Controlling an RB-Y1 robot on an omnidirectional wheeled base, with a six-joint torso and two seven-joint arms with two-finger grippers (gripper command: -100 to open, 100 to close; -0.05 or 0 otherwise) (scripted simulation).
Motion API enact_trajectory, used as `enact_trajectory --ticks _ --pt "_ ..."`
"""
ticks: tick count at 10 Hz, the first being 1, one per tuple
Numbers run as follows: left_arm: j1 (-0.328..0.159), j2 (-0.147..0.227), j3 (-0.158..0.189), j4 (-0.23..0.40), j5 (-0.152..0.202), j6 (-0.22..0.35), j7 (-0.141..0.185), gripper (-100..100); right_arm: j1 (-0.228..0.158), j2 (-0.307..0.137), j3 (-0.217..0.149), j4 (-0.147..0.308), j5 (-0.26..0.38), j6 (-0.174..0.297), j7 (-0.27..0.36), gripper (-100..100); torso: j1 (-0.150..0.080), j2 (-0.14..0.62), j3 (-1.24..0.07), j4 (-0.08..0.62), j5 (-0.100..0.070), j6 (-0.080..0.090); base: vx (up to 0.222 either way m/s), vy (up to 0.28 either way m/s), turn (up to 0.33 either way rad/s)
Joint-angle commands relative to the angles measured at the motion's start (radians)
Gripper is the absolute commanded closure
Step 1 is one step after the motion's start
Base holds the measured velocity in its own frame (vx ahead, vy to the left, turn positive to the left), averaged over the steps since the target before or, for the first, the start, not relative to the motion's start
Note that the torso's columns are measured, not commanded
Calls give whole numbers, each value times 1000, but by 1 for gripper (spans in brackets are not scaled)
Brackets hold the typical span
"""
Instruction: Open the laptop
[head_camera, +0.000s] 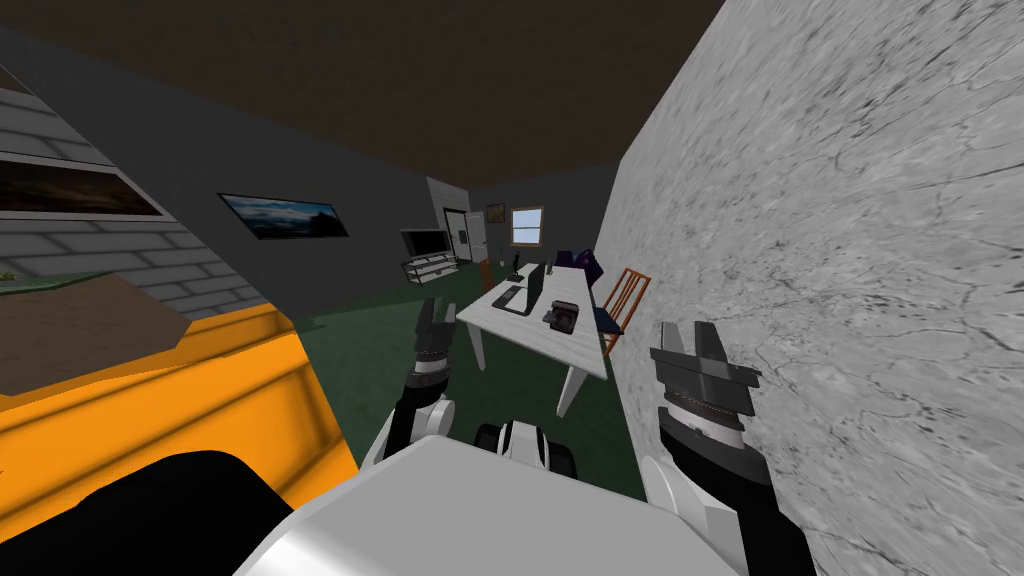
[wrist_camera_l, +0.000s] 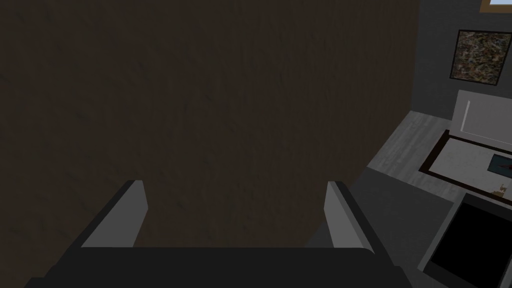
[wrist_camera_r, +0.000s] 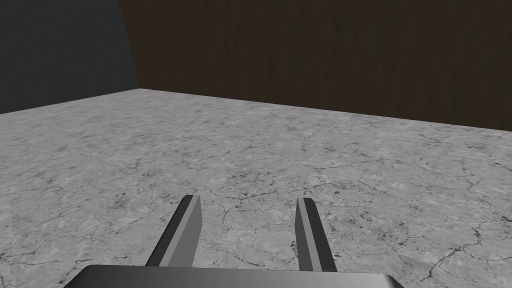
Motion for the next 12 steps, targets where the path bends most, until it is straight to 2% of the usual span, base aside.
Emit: enact_trajectory --ticks 1,3,6,8,9,11,12 --pt "-16 66 10 7 4 26 1 -100 0 0 0 0 0 0 0 0 0 34 -69 33 0 0 7 -24 -27" --pt "-38 112 23 16 9 64 2 -100 0 0 0 0 0 0 0 0 -1 45 -93 46 0 0 8 -38 -26" --pt "-84 157 52 35 20 141 5 -100 0 0 0 0 0 0 0 0 -1 46 -94 47 0 0 22 -54 -40" --pt "-122 174 76 48 28 196 8 -100 0 0 0 0 0 0 0 0 0 47 -94 47 0 0 20 -67 -54" --pt "-122 174 76 48 28 204 8 -100 0 0 0 0 0 0 0 0 0 47 -94 47 0 0 13 -47 -12" --pt "-163 181 101 62 38 267 10 -100 0 0 0 1 0 0 0 0 1 47 -94 47 0 0 19 -49 -47" --pt "-163 181 101 62 38 273 10 -100 0 0 0 1 0 0 0 0 0 46 -94 47 0 0 17 -44 -18"
